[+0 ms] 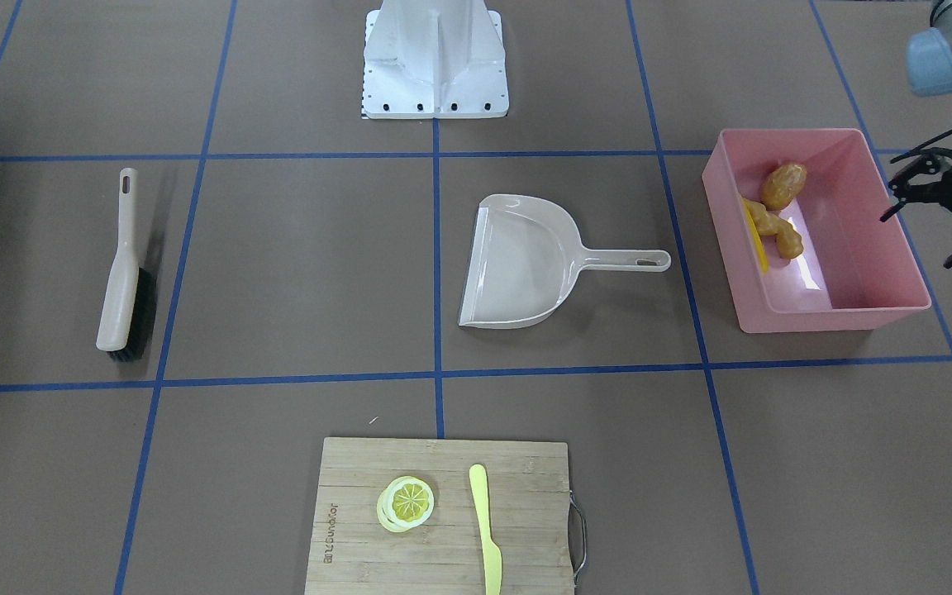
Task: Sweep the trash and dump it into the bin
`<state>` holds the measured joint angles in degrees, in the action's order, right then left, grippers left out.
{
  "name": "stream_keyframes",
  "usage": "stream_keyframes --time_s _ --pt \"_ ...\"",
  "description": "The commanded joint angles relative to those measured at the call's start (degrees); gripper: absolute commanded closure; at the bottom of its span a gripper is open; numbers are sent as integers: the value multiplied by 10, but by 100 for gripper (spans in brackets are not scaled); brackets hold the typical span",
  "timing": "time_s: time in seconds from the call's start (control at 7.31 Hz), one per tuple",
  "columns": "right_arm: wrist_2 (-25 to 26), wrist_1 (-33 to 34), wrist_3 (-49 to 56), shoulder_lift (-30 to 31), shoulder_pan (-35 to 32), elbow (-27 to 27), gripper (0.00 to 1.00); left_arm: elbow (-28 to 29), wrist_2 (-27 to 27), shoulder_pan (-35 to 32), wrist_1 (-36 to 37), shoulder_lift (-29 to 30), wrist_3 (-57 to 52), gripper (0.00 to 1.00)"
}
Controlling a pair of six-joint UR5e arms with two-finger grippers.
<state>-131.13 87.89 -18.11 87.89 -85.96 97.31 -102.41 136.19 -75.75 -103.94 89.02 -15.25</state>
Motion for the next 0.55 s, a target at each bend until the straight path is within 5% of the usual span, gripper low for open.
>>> stream_keyframes --time_s 0.0,0.41 --pt "0 0 0 0 0 0 0 54 1 -77 1 -26 41 1" --pt "1 0 -1 1 0 0 0 66 -3 -110 -2 -42 129 1"
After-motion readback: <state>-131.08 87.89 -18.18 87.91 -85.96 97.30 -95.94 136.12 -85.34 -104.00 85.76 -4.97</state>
